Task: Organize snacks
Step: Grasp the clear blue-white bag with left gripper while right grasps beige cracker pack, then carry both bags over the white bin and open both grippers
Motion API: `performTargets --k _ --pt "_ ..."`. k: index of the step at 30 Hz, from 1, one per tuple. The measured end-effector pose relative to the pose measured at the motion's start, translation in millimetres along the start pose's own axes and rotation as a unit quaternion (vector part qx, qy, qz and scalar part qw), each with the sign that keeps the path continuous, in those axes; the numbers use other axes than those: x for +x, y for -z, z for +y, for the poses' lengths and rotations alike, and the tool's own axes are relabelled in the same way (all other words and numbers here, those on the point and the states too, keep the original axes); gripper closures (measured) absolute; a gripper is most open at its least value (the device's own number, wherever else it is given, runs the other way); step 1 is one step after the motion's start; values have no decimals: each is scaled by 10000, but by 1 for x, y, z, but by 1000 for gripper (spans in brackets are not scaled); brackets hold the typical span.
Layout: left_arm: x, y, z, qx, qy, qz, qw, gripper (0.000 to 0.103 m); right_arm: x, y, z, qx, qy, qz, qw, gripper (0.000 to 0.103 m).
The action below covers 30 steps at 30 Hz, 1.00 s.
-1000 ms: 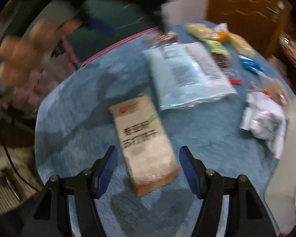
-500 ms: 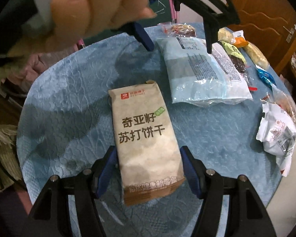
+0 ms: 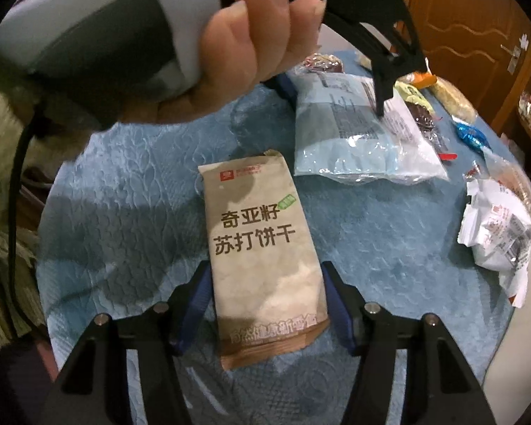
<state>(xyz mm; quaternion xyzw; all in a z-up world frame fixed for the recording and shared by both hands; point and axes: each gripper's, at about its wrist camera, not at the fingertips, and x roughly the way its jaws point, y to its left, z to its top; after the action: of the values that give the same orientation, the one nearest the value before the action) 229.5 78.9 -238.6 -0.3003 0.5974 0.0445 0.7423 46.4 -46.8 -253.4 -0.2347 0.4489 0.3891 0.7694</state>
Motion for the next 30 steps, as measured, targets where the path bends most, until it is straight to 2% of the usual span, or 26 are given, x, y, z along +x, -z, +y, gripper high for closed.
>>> performTargets --k 2,3,7,13,17,24,30 --pt "-5 -2 3 -37 179 -64 9998 56 -3 1 5 12 7 -17 10000 44" --pt "-9 -4 4 -33 315 -112 9994 66 -5 2 5 37 -3 -28 10000 44" --pt "-23 -5 0 196 507 -243 9982 80 -17 6 4 234 -19 -136 9996 45" --pt "-50 9 -15 742 398 -543 9950 85 -42 6 -10 638 13 -395 9972 45" --pt "-79 26 -24 1247 225 -896 9879 87 -62 8 -12 872 134 -608 9942 45" --pt "-132 53 -34 1847 164 -1463 9717 89 -103 27 -24 1441 371 -897 9848 45" --pt "-181 81 -58 2363 383 -1775 9546 89 -137 37 -39 1985 651 -1210 9704 45"
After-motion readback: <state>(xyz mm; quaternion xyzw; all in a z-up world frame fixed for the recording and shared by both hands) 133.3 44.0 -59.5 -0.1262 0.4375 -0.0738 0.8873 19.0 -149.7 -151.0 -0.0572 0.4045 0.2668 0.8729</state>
